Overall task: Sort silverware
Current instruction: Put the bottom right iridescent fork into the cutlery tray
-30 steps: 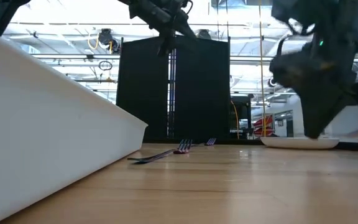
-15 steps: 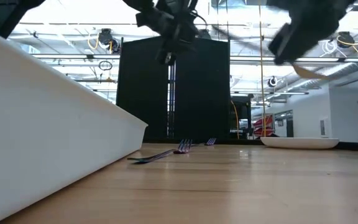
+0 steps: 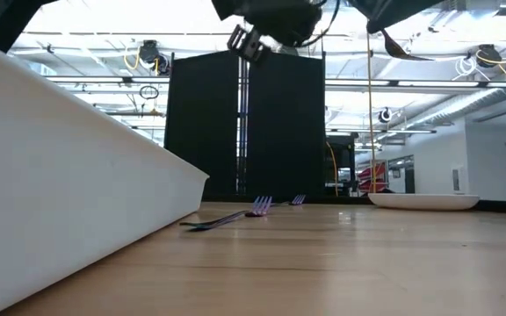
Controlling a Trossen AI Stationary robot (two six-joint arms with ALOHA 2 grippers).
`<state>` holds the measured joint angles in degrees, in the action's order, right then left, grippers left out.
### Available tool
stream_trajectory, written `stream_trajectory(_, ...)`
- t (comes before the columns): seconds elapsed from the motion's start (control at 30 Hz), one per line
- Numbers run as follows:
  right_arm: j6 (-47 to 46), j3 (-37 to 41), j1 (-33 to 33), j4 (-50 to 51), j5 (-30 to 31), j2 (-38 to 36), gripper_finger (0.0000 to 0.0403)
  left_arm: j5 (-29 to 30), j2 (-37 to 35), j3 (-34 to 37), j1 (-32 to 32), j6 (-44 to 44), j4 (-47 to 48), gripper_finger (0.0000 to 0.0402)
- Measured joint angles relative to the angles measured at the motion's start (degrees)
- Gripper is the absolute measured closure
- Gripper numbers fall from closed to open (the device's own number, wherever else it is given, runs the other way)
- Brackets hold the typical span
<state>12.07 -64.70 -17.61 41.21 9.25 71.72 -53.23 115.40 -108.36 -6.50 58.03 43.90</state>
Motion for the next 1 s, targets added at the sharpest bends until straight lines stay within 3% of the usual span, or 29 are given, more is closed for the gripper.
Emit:
stream_trajectory(0.17,1.06,-2.56,-0.02,1.45,0.0,3.5,0.0403,3.97,0.17,0.0,1.69,6.04,-4.76,0.0236)
stream_trajectory(0.47,0.75,-3.42,-0.99,1.01,-0.01,6.15,0.0403,8.62,0.15,0.0,3.33,5.69,-1.51,0.0236)
stream_trajectory(1.0,0.48,-3.46,-1.9,-0.76,3.19,6.13,0.0403,11.3,0.15,0.0,5.13,4.14,-2.67,0.0236)
